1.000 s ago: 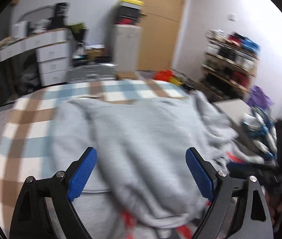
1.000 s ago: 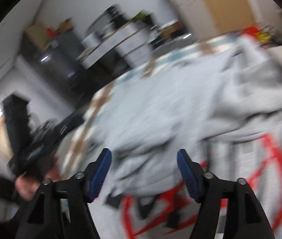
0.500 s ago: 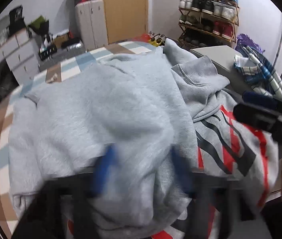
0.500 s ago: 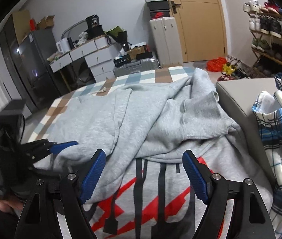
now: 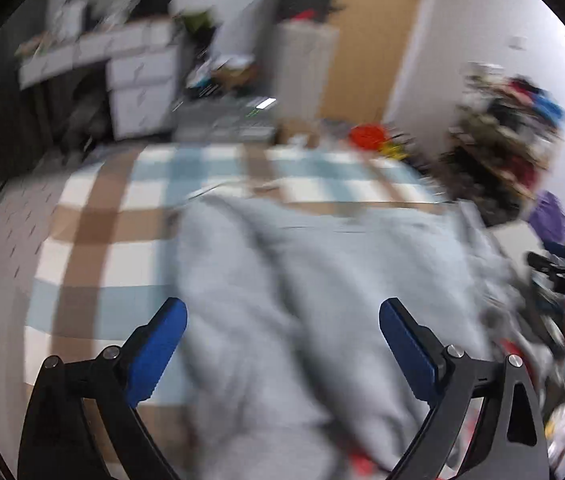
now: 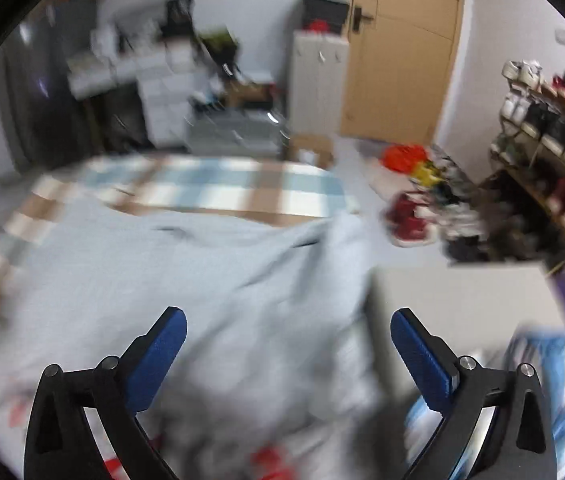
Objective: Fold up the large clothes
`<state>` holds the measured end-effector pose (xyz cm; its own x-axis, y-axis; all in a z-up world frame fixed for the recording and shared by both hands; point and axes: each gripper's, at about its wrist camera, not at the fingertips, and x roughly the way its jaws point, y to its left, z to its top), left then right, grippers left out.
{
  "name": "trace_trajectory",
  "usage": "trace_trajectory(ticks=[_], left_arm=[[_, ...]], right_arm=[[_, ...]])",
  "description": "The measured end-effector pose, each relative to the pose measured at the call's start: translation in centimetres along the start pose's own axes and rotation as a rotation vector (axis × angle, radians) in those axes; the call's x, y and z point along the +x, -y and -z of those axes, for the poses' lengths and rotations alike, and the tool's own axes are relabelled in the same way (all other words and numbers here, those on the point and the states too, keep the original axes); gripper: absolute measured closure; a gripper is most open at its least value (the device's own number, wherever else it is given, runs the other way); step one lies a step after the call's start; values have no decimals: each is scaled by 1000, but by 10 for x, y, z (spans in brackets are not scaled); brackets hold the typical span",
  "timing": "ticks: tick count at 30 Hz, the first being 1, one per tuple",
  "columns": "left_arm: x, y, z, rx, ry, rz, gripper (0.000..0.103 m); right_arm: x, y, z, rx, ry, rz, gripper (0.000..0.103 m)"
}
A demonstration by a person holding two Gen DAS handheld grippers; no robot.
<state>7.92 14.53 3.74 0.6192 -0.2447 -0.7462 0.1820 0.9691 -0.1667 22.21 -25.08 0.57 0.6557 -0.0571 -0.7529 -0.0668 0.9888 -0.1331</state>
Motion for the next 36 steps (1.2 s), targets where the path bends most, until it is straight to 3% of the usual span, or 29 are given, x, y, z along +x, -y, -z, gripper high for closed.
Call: trace_trajectory(ticks=[2, 3, 7, 9, 12, 16, 19, 21, 22, 23, 25, 28, 33, 36], left_arm=[[31, -23, -19, -38, -98, -12, 8], [40, -31, -25, -59, -108, -10, 8], [82, -59, -42, -175, -175, 94, 8], [110, -64, -46, -205, -260, 126, 9], [127, -60, -47, -131, -295, 143, 9], [141, -57, -41, -92, -351, 178, 9], [145, -56, -40, -78, -333, 184, 9], [143, -54, -38, -90, -308, 199, 25], [140, -55, -35, -69, -309, 192, 69], [142, -50, -30, -51, -333, 184, 91], [140, -51, -28, -67, -326, 187, 91], [139, -50, -32, -76, -312, 127, 91], [151, -26, -41, 71, -274, -13, 91], [161, -29, -52, 117, -264, -51, 90]], right_arm=[[42, 11, -25, 6, -97, 13, 1], [55, 15, -31, 9, -118, 7, 2], [115, 24, -56, -7, -231, 35, 6], [134, 27, -60, -9, -287, 31, 11], [158, 37, -63, 0, -370, 36, 14], [179, 40, -49, -10, -472, -62, 22], [177, 34, -45, -43, -445, -102, 44], [171, 34, -46, -22, -426, -128, 80], [169, 30, -47, -39, -415, -139, 85], [166, 24, -46, -66, -403, -144, 87], [160, 11, -45, -130, -373, -132, 89], [154, 1, -46, -148, -316, -110, 90], [163, 2, -60, -87, -245, -92, 92], [177, -3, -77, -79, -236, -74, 92]])
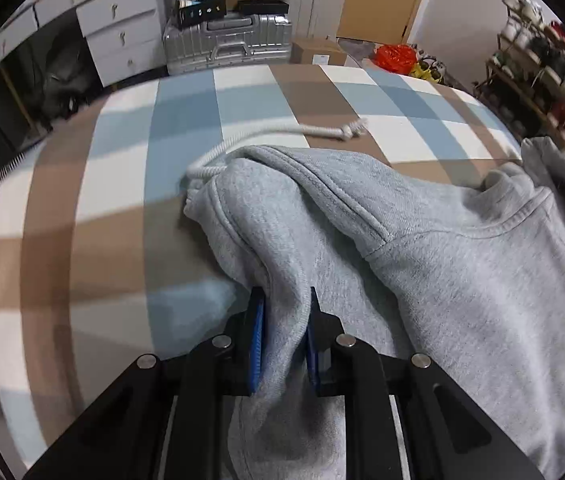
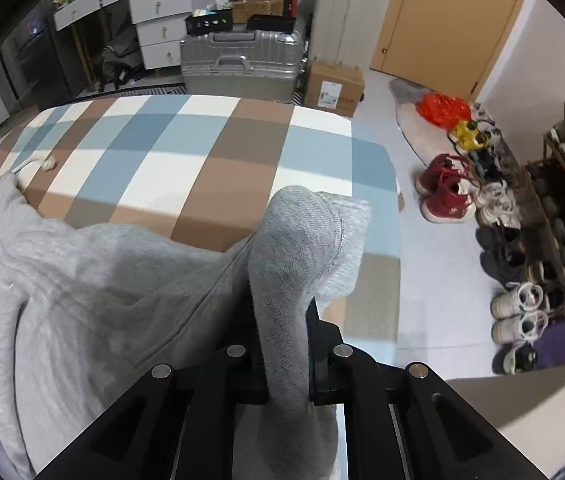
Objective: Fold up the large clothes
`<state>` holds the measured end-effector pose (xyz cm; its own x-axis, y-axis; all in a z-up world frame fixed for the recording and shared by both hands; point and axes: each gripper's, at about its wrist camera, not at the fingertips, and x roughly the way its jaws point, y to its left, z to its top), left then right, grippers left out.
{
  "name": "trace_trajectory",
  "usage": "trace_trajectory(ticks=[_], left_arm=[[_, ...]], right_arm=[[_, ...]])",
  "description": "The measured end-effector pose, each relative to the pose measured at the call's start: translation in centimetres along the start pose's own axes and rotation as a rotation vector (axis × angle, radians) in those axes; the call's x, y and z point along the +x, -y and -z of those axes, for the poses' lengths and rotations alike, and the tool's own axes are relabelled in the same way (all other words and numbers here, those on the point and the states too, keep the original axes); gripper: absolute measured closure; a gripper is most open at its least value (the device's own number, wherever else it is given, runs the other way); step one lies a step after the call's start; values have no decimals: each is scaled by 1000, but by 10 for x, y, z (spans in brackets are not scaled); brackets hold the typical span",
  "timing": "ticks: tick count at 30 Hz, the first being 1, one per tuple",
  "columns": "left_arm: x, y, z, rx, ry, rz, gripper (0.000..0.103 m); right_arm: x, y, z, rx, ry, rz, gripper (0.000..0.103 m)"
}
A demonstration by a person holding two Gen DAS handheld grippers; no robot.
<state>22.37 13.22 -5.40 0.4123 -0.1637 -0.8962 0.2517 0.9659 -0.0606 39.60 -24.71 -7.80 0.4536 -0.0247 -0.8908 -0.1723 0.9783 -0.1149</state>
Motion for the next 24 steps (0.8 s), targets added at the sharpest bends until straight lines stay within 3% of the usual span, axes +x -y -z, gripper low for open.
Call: trace_trajectory(ticks=[8, 11, 13, 15, 17, 21, 22, 23, 24], left_arm=[[29, -40, -59, -25, -27, -97, 90], [36, -40, -71, -23, -20, -151, 87], [32, -36, -66, -15, -14, -188, 86], [13, -32, -52, -3, 10, -202, 86], [-16, -31, -36, -35, 50, -203, 85], [-98, -22, 18, -96, 169, -126, 83], [-119, -17, 36, -108, 202, -113, 75], [-142, -12, 57, -116, 242, -108, 59], [-160, -5, 70, -118, 282, -121, 50]], right_arm=[[11, 20, -58, 136, 77, 56, 92], [18, 30, -62, 134, 61, 59, 82], [11, 30, -55, 107, 70, 105, 72], [-4, 30, -45, 79, 80, 131, 47], [-35, 32, -29, 98, 112, 168, 30], [-118, 17, 21, 96, 223, -9, 27], [-135, 13, 32, 93, 252, -36, 26], [-161, 3, 51, 90, 307, -74, 18], [-182, -4, 67, 91, 353, -98, 8]])
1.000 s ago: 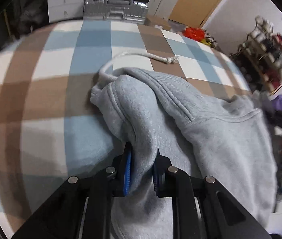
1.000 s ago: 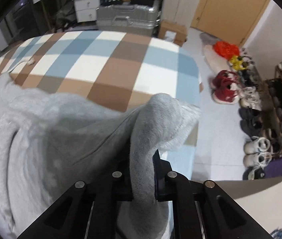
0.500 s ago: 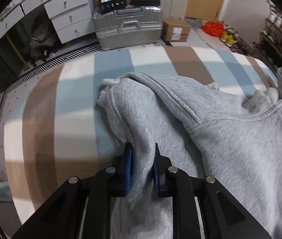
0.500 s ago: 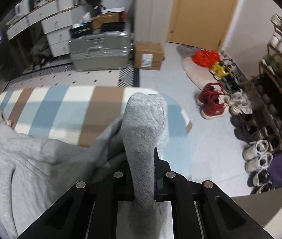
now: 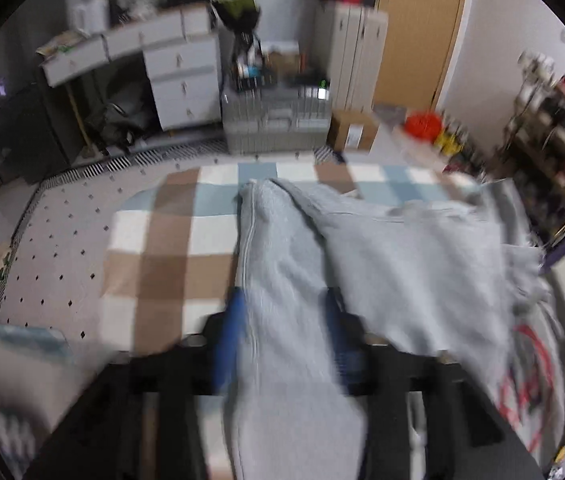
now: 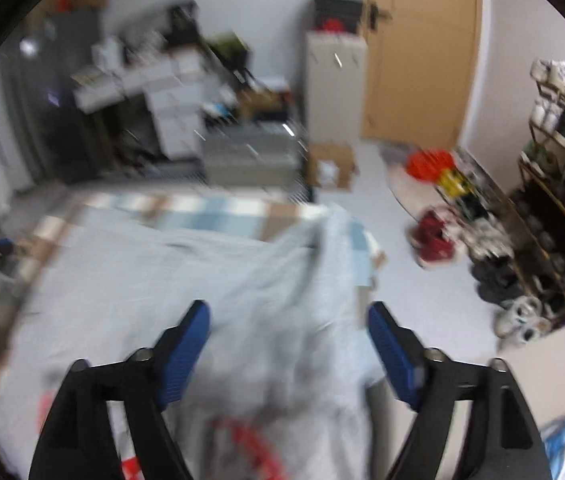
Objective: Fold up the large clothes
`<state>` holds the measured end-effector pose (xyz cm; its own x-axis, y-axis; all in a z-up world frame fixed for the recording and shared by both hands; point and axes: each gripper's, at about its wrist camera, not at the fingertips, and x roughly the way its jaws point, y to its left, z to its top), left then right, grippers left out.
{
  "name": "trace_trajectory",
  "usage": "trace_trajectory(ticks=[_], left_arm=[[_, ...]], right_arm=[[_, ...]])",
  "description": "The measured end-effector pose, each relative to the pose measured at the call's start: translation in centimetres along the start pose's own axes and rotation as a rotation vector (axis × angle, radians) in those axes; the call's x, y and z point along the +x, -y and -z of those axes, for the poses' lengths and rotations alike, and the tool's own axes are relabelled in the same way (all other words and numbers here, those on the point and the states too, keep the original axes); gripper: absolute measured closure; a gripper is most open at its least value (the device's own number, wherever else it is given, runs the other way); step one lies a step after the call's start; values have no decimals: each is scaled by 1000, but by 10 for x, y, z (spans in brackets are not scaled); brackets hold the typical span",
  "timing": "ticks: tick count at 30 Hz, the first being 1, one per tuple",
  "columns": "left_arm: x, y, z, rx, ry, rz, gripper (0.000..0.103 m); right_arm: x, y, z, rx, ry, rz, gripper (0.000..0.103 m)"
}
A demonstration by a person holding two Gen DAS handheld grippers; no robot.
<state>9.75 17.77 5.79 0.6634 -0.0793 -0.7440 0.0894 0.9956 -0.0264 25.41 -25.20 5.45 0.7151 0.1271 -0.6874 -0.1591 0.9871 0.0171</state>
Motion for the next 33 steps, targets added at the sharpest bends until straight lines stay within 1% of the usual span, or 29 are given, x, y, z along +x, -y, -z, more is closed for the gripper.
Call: trace_trajectory(ticks=[1, 2, 4, 5, 6, 7, 8, 10, 11, 12, 14, 15, 17, 18, 20, 22, 24, 26, 28, 31, 33], left_arm=[[-24, 2, 13, -5, 45, -12, 33], [-53, 4, 30, -13, 102, -21, 24], [-87, 11, 50, -25, 170, -18, 19], [-108, 16, 69, -22, 189, -19, 19], [-116, 19, 76, -20, 200, -25, 19], [-129, 23, 90, -14, 224, -34, 18], [-138, 27, 102, -2, 237, -34, 12], [-152, 34, 130, 4, 252, -37, 5], [-156, 37, 145, 6, 254, -22, 5], [-155, 37, 153, 12, 244, -12, 5], [-155, 40, 175, 20, 225, -12, 5], [-156, 38, 180, 17, 230, -21, 5], [-154, 37, 201, 14, 226, -39, 5], [-161, 40, 210, 17, 226, -51, 5], [-163, 40, 225, 28, 233, -85, 5], [-164, 38, 238, 10, 228, -84, 5], [-165, 36, 248, -21, 220, -80, 5], [-168, 35, 258, -31, 226, -94, 5], [-171, 36, 266, -27, 231, -110, 5], [-168, 34, 273, -23, 223, -129, 5], [-163, 32, 280, -21, 219, -144, 5]], right_arm=[[-34, -13, 15, 11, 71, -34, 3], [-60, -23, 28, 23, 125, -63, 0], [-103, -48, 57, 24, 208, -117, 0], [-118, -57, 69, 25, 235, -128, 0], [-132, -68, 83, 26, 256, -139, 0], [-146, -79, 99, 32, 277, -150, 0], [-160, -91, 117, 42, 303, -158, 0], [-178, -113, 149, 31, 298, -168, 0], [-184, -120, 160, 23, 298, -168, 0], [-194, -129, 176, 3, 312, -182, 0], [-207, -137, 202, -21, 361, -186, 0], [-209, -137, 210, -25, 376, -179, 0], [-211, -136, 232, -20, 417, -139, 0], [-211, -132, 238, -8, 423, -132, 0], [-206, -124, 255, 44, 424, -125, 0], [-211, -117, 262, 92, 384, -130, 0], [-211, -106, 273, 158, 373, -169, 0], [-211, -101, 279, 183, 331, -173, 0], [-214, -92, 282, 224, 332, -172, 0], [-215, -84, 284, 278, 341, -197, 0], [-209, -77, 283, 325, 318, -207, 0]])
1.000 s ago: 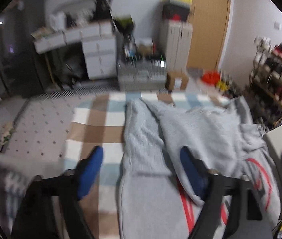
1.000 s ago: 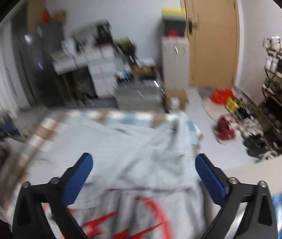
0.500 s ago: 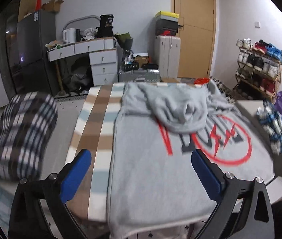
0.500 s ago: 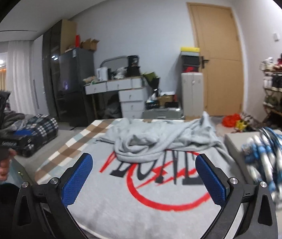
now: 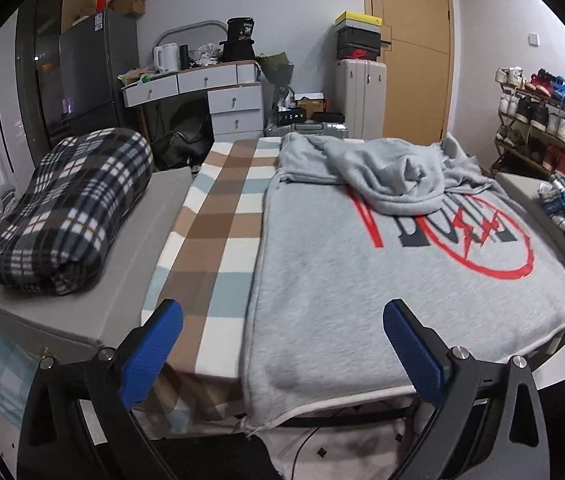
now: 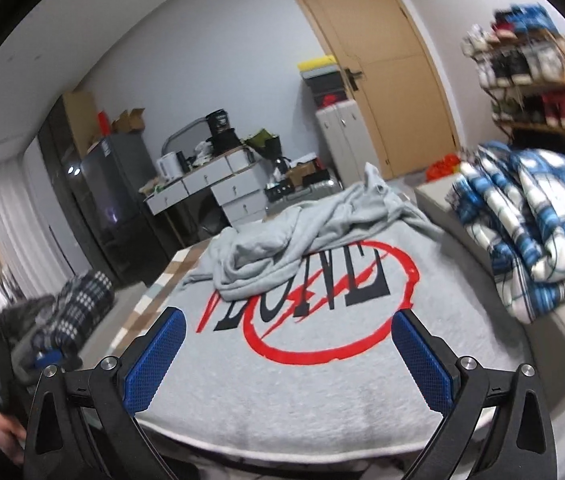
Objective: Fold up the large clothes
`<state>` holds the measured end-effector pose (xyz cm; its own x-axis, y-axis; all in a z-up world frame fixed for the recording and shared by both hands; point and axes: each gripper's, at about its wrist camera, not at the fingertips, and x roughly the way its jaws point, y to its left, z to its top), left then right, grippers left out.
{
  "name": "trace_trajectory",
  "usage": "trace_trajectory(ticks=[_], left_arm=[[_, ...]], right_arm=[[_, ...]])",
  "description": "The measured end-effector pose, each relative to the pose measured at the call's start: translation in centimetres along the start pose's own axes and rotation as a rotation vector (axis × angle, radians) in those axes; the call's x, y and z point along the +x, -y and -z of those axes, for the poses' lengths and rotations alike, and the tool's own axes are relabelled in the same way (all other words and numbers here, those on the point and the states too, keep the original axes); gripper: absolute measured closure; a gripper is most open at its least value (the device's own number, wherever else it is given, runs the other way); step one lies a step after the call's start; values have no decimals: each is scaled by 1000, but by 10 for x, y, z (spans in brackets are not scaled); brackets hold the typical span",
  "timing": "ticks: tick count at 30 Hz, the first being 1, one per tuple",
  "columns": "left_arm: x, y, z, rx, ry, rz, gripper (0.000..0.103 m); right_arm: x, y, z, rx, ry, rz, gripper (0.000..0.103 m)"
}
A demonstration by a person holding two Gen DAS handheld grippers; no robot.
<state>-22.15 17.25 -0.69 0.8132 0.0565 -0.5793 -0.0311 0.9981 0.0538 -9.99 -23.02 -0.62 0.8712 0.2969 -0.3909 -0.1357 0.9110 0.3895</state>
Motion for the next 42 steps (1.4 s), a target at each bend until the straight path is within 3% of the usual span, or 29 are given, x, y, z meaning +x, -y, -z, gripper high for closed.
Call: trace_trajectory(ticks=[4, 9, 18, 25, 30, 33, 35, 36, 38, 42], left_arm=[[14, -7, 14, -19, -63, 0, 5], [31, -14, 27, -77, -201, 93, 5], [58, -39, 28, -311, -447, 369, 5], [76, -39, 36, -264, -620, 276, 5], [73, -37, 43, -325, -576, 302, 5], [75, -33, 49, -328, -601, 317, 6], [81, -30, 48, -317, -629, 315, 31], [82, -28, 48, -323, -635, 342, 36], [76, -28, 48, -324, -618, 361, 59], [70, -32, 47, -321, -619, 371, 89]], right_arm=[[9, 10, 4, 67, -64, 9, 0], [9, 9, 5, 66, -68, 0, 0], [10, 1, 8, 37, -85, -31, 0], [5, 7, 6, 87, -67, -81, 0], [2, 12, 5, 125, -62, -100, 0], [1, 16, 4, 152, -60, -111, 0], [1, 19, 4, 172, -61, -114, 0], [0, 20, 4, 184, -61, -116, 0], [-1, 23, 4, 201, -56, -125, 0], [-1, 26, 4, 224, -53, -121, 0]])
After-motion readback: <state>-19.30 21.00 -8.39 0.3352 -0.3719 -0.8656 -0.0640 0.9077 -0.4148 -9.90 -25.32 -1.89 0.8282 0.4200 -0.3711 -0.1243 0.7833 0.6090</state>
